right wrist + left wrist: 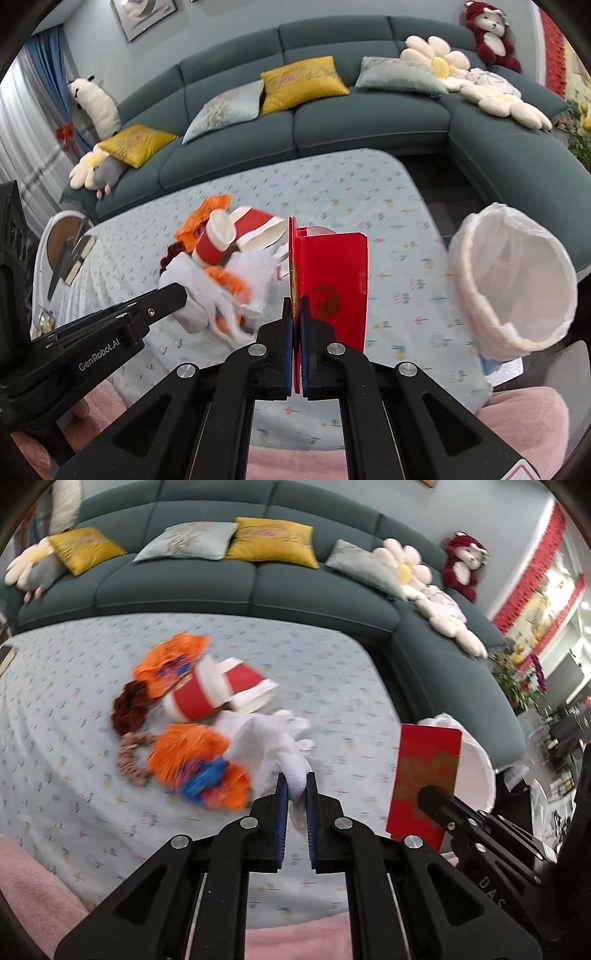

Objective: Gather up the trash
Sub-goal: 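Carry the red envelope with the right gripper into the white bin and release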

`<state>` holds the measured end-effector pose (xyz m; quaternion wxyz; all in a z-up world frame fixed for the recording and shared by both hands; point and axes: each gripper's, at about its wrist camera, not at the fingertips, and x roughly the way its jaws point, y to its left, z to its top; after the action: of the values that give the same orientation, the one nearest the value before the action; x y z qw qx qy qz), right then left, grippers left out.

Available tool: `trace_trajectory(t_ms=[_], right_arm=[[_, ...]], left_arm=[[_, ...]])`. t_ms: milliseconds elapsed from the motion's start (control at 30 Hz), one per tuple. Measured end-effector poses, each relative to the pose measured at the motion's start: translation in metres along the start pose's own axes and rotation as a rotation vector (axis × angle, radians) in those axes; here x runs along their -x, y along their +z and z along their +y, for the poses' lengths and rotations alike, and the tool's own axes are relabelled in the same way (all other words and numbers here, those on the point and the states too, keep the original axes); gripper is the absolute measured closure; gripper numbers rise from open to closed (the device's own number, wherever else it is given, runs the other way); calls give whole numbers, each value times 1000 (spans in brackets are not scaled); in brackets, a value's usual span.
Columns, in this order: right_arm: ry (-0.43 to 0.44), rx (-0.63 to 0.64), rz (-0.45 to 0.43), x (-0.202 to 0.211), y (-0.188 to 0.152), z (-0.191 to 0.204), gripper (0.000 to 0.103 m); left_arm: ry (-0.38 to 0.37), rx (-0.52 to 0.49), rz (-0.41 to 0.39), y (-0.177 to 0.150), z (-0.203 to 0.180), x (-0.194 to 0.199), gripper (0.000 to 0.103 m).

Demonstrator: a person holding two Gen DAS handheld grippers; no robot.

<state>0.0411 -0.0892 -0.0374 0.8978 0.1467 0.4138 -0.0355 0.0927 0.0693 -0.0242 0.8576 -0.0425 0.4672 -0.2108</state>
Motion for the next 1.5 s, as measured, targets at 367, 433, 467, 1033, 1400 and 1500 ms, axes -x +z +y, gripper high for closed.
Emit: trace_trajectory(t_ms=[367, 433, 467, 1033, 1400, 1500], right_arm=[[-58, -94, -71, 33, 5, -74, 100], [-75, -115, -81, 36, 6, -90, 100], [-84, -125, -85, 37, 7, -98, 100], [-216, -291, -77, 22, 13, -228, 100], [-246, -327, -78, 13, 15, -254, 73], [-251, -333, -87, 16, 14, -253, 68]], left_arm=[[-91, -153, -5, 11, -98, -10, 94], [-111, -180, 0, 14, -116, -16, 94], [-121, -192, 3, 16, -124, -19, 94], [-257, -359, 53, 26, -248, -84, 94], [-264, -326, 55, 34, -269, -108, 57], [-257, -322, 50, 36, -267, -107, 57]])
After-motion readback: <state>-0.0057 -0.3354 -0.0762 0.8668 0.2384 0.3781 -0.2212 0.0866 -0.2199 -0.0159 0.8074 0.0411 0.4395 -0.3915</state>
